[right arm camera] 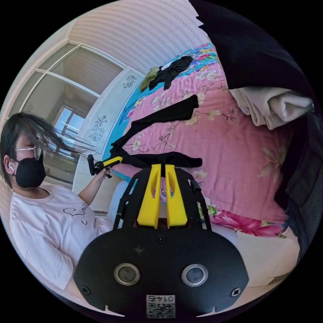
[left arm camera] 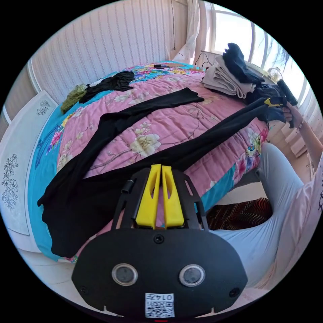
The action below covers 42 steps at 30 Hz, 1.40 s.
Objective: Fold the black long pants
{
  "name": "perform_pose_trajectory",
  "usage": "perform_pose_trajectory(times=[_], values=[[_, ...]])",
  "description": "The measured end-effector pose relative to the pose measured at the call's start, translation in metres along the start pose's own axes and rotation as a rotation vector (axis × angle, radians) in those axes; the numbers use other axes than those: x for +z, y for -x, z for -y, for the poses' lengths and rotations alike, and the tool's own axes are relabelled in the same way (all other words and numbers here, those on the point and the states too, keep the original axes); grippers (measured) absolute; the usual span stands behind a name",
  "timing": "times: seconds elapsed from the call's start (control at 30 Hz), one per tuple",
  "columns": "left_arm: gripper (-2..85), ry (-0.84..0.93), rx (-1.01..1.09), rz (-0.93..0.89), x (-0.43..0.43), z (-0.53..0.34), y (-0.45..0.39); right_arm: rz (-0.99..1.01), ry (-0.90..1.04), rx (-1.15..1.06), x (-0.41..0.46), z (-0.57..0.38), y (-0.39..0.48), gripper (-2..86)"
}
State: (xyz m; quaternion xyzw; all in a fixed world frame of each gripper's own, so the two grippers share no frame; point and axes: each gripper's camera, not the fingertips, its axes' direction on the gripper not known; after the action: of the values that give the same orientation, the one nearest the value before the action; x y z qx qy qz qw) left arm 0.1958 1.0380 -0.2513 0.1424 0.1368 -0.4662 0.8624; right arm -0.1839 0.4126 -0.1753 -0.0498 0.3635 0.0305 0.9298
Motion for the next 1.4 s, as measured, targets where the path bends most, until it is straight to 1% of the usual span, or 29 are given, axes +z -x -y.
perform_pose_trajectory(times=[0.13,0.23,0.27,0.33,0.4,0.5,0.6,0.67,0.73,0.77,0.87,0.9,0.97,1.0,1.03,1.1,1.17,1.23,1.27,1.33,1.4], values=[[-1.0,-0.130,-0.060,0.004,-0.024,-0.009,0.006,0.029,0.059,0.040,-0.002,-0.007,-0.004,1.5],[-0.9,-0.169,-0.105,-0.022,0.002,-0.002,0.017,0.131,0.035,0.091,0.003,-0.004,-0.031,1.9],[-0.9,-0.158,-0.117,-0.025,0.012,0.000,0.019,0.143,0.002,0.102,0.009,0.002,-0.047,2.3],[-0.8,-0.059,-0.152,-0.039,0.048,0.010,0.020,0.074,-0.052,0.136,0.022,0.008,-0.073,2.9],[-0.7,-0.029,-0.157,-0.019,0.060,0.012,0.014,-0.044,-0.099,0.243,0.037,0.001,-0.106,4.4],[-0.5,-0.045,-0.064,0.033,0.063,0.011,-0.007,-0.048,-0.093,0.227,0.051,-0.026,-0.117,6.6],[-0.3,-0.019,-0.001,0.055,0.076,0.017,-0.026,-0.118,-0.028,0.229,0.072,-0.056,-0.123,10.6],[-0.1,-0.003,0.007,0.055,0.087,0.024,-0.034,-0.103,0.004,0.227,0.088,-0.070,-0.129,11.5],[0.1,0.000,0.013,0.010,0.101,0.035,-0.045,-0.035,0.008,0.212,0.103,-0.080,-0.132,11.0],[0.2,-0.003,0.021,0.006,0.103,0.038,-0.048,-0.011,-0.001,0.201,0.109,-0.084,-0.133,9.0],[0.3,-0.038,0.112,0.016,0.111,0.062,-0.076,-0.042,0.017,0.194,0.111,-0.095,-0.137,2.4],[0.4,-0.045,0.170,-0.003,0.115,0.075,-0.091,0.005,-0.004,0.186,0.105,-0.103,-0.139,1.7],[0.4,-0.063,0.256,-0.056,0.123,0.094,-0.119,0.107,-0.051,0.173,0.089,-0.118,-0.139,1.3],[0.5,-0.078,0.311,-0.113,0.131,0.107,-0.140,0.140,-0.074,0.173,0.079,-0.130,-0.139,1.2],[0.8,-0.083,0.370,-0.170,0.142,0.119,-0.163,0.136,-0.081,0.174,0.075,-0.136,-0.139,1.2],[1.9,-0.076,0.456,-0.229,0.164,0.136,-0.202,0.057,-0.067,0.173,0.071,-0.156,-0.143,1.6],[3.9,-0.061,0.527,-0.251,0.193,0.152,-0.239,0.017,-0.054,0.218,0.077,-0.169,-0.153,2.4],[6.1,0.034,0.596,-0.286,0.235,0.170,-0.281,0.057,-0.065,0.238,0.082,-0.180,-0.162,4.0],[5.9,0.050,0.612,-0.280,0.243,0.173,-0.289,0.088,-0.098,0.246,0.083,-0.188,-0.166,5.4],[3.7,0.092,0.673,-0.158,0.279,0.177,-0.315,0.106,-0.125,0.253,0.086,-0.199,-0.170,6.3],[1.4,0.119,0.723,-0.156,0.294,0.179,-0.324,0.085,-0.100,0.260,0.094,-0.208,-0.174,7.6]])
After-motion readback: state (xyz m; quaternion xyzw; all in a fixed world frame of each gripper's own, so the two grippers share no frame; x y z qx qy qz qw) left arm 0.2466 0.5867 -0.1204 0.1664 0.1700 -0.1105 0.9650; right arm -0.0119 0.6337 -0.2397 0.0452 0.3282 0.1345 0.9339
